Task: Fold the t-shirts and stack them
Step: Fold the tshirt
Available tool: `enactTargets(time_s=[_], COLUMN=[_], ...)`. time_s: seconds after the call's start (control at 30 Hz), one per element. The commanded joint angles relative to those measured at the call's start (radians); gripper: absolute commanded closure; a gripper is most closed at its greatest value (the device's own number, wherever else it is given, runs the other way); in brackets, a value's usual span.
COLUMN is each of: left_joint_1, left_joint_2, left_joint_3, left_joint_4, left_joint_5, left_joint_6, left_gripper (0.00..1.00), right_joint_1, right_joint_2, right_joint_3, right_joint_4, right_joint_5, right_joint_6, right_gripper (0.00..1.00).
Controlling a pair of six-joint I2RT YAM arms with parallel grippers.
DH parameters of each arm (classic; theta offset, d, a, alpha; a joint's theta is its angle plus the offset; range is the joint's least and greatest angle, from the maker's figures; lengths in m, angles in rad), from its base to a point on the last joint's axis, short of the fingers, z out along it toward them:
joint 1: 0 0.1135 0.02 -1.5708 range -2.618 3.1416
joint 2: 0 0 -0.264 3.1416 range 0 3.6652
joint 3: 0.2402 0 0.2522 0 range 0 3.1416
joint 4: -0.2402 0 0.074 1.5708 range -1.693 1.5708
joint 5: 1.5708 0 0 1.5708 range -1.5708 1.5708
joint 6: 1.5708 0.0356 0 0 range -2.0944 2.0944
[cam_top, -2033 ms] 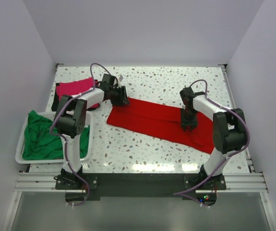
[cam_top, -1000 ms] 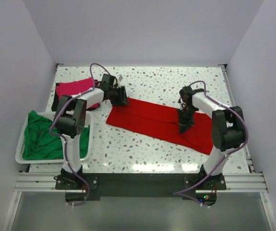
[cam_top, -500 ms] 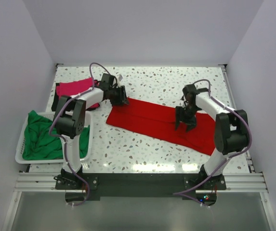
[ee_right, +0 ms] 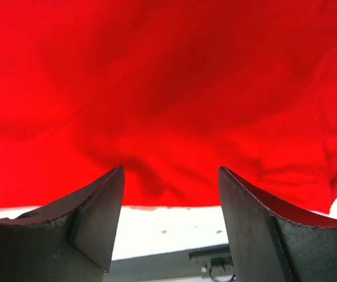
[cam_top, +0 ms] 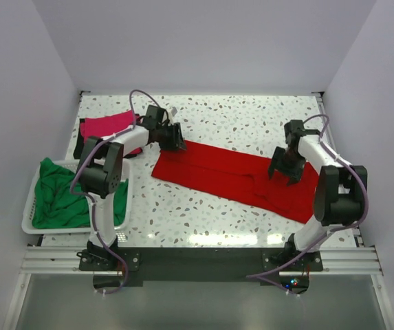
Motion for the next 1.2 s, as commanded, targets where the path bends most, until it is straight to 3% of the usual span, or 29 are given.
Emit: enactTargets(time_s=[0.0,0.27,0.47,0.9,1.17], left_joint_1=[0.011,0.031,0.031,0.031,-0.001], left_joint_2=[0.012,-0.029,-0.1,-0.305,-0.448], left_joint_3=[-0.02,-0.082,-0.128,-0.36,-0.313], left_joint_4=[0.002,-0.05,-0.096,-0.128,-0.168], left_joint_5=[-0.024,-0.155,-0.23,-0.181,-0.183], left_joint_6=[0.017,0.046,0.049,0.12,0.153], left_gripper=[0.5,0.5,0.49,0.48,0.48], right_joint_1=[-0.008,-0.052,-0.052,-0.026,0.027], right_joint_2=[0.059,0.242,0.342,0.753,0.853], right_joint_3=[0.009,0.06,0.193,0.877,1.106], right_joint_4=[0.076,0.058,0.024,-0.137,-0.146], right_joint_5=[0.096,0.239,0.335,0.34,0.27], right_joint_6=[0.051,0.08,0.076,0.051,0.071], right_gripper=[0.32,0.32,0.31,0.31,0.3])
